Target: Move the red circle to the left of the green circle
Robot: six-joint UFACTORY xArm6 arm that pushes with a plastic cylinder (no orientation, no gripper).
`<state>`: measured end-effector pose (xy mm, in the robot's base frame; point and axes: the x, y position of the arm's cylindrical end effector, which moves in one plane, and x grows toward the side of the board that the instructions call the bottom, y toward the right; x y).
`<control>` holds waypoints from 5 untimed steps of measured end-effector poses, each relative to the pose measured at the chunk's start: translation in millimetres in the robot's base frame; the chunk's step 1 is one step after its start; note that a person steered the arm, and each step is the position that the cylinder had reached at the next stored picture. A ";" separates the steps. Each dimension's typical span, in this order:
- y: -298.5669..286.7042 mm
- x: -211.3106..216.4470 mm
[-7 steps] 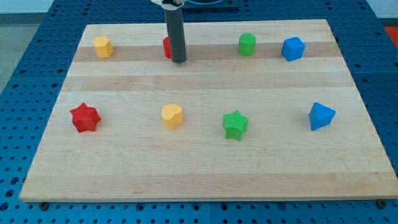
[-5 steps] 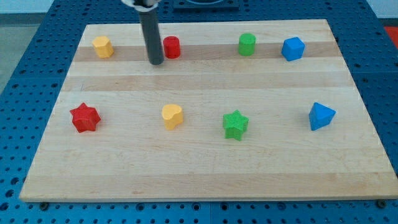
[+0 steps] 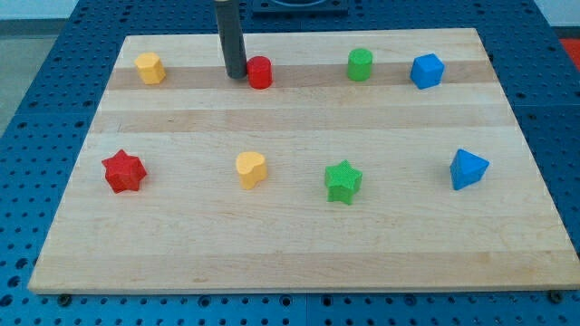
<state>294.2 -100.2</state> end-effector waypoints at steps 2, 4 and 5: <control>19.9 44.4; 65.2 -6.6; 65.2 -1.8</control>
<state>292.4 -35.0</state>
